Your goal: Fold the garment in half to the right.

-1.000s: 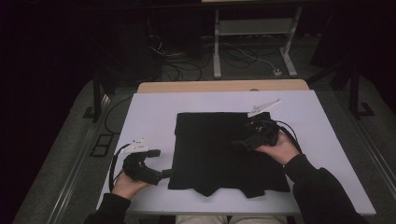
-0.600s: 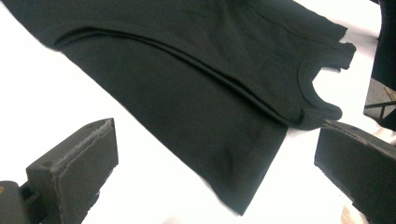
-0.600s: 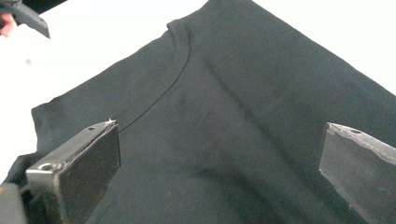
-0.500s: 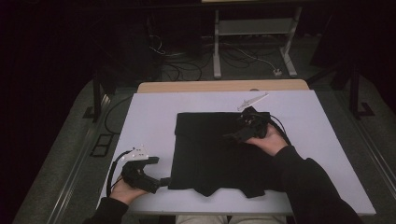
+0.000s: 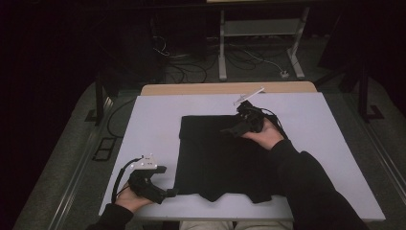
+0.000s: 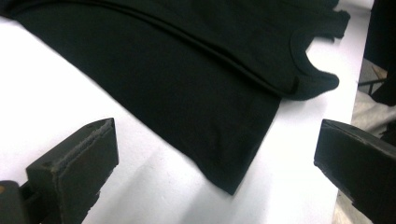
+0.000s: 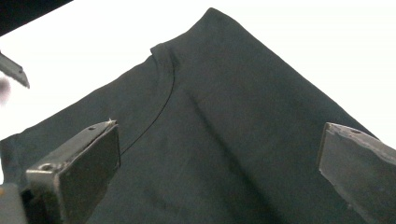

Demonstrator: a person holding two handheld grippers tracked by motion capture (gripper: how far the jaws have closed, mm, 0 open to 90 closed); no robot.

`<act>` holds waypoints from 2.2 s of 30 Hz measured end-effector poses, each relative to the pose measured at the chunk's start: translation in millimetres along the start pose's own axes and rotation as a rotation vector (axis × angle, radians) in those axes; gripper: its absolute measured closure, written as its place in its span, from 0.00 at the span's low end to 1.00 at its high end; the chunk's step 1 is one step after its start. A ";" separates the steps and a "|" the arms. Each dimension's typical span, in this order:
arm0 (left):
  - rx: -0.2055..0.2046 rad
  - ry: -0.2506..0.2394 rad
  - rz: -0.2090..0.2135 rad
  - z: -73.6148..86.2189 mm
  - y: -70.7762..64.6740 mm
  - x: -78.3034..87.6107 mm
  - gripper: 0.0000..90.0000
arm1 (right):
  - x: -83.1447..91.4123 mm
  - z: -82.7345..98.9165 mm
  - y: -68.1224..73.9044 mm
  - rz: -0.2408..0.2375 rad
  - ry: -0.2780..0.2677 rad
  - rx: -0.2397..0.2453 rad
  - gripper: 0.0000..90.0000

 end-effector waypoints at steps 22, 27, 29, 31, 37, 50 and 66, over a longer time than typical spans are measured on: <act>-0.014 0.089 0.056 14.7 -10.0 -11.0 0.00 | -55.6 -34.0 -1.8 -0.020 0.004 0.016 0.00; -0.016 0.111 0.069 17.9 -10.2 -11.5 0.00 | -69.2 -42.0 -1.4 -0.020 0.004 0.022 0.00; -0.026 0.114 0.072 18.1 -10.2 -11.8 0.00 | -75.0 -45.3 -0.5 -0.024 0.006 0.023 0.00; -0.029 0.114 0.074 17.7 -10.3 -11.7 0.00 | -81.4 -47.8 0.2 -0.026 0.009 0.023 0.00; -0.049 0.118 0.072 19.1 -11.5 -11.2 0.00 | -100.6 -56.6 0.2 -0.022 0.008 0.025 0.00; -0.096 0.101 0.045 18.8 -12.6 -11.9 0.17 | -137.6 -73.8 5.6 -0.011 0.013 0.044 0.00; -0.146 0.094 -0.026 13.2 -6.5 -17.4 0.42 | -172.9 -70.4 5.1 -0.015 0.008 0.013 0.00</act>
Point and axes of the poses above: each handheld gripper's, and its own axes: x roughly backward along the jaws, z roughly out of its underside, y roughly to its left, the point moved 8 cm from there along -x, roughly forward along the jaws, and after that the axes turned 10 degrees about -y, right-handed, at the moved point
